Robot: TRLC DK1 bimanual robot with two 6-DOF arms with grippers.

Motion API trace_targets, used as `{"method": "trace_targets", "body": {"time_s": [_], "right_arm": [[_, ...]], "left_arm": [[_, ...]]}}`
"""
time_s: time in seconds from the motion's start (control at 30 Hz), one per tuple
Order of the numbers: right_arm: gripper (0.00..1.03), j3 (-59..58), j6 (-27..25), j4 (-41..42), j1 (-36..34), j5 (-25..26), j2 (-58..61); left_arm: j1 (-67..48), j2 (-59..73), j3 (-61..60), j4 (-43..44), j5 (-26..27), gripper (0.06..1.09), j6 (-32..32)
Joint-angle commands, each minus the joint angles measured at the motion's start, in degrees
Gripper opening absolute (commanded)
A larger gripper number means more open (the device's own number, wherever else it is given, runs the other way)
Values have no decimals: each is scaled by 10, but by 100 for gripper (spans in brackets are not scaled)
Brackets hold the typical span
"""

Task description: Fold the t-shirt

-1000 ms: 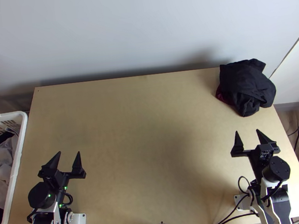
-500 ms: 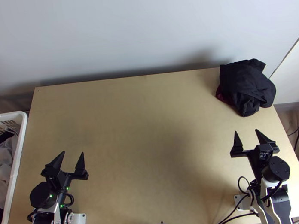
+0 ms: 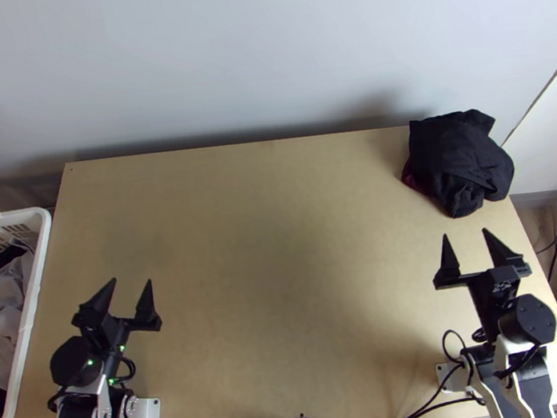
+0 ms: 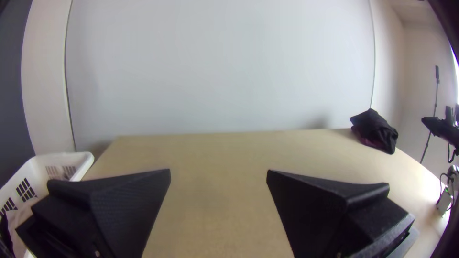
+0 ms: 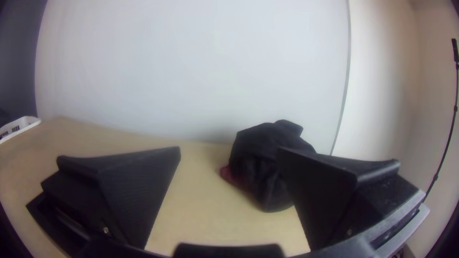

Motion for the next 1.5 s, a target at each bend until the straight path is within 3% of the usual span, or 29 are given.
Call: {"method": "trace_targets", "body": {"time_s": [0.0, 0.37, 0.63, 0.83, 1.23, 1.47], "right_arm": [[98, 74, -6, 7, 6, 5, 82], [98, 311, -22, -51, 8, 7, 250], [98, 516, -18, -63, 17, 11, 425], [98, 645, -15, -67, 35, 28, 570], [98, 769, -18, -70, 69, 57, 771], [98, 767, 8, -72, 67, 63, 797]], "left_arm": [[4, 91, 73, 6, 1, 104, -4], [5, 226, 237, -45, 0, 104, -39], [34, 403, 456, -151, -1, 104, -87], [75, 532, 598, -151, -1, 104, -84], [98, 751, 930, -177, -2, 104, -86], [109, 821, 999, -166, -4, 104, -83]]}}
